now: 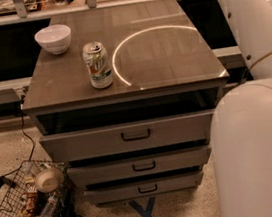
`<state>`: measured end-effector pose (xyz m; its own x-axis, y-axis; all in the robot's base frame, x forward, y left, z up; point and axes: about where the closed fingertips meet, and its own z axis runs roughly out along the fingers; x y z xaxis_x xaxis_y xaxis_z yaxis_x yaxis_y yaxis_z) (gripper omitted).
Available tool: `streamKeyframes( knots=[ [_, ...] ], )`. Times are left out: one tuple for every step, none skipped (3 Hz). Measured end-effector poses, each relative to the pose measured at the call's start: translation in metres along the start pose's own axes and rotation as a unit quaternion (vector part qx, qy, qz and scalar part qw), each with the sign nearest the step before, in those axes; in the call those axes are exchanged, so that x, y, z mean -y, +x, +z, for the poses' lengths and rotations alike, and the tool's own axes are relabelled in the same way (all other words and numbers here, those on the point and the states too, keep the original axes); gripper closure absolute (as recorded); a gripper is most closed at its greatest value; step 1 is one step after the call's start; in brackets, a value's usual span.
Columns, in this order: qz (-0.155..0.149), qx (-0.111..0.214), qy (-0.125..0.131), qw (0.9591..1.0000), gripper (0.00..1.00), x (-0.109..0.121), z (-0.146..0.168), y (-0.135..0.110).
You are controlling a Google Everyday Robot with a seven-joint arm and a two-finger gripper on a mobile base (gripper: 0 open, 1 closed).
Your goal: Place orange can into white bowl
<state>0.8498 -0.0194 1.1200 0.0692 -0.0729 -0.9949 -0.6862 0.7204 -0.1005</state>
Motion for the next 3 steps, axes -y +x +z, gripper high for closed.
streamKeyframes(
  knots=[
    [0.028, 0.016, -0.046, 0.9984, 1.0, -0.044, 0.035, -0.018],
    [0.064, 0.036, -0.094, 0.9929, 1.0, -0.082, 0.068, -0.025],
    [0.087, 0.034, -0.114, 0.989, 1.0, -0.107, 0.102, -0.016]
  ],
)
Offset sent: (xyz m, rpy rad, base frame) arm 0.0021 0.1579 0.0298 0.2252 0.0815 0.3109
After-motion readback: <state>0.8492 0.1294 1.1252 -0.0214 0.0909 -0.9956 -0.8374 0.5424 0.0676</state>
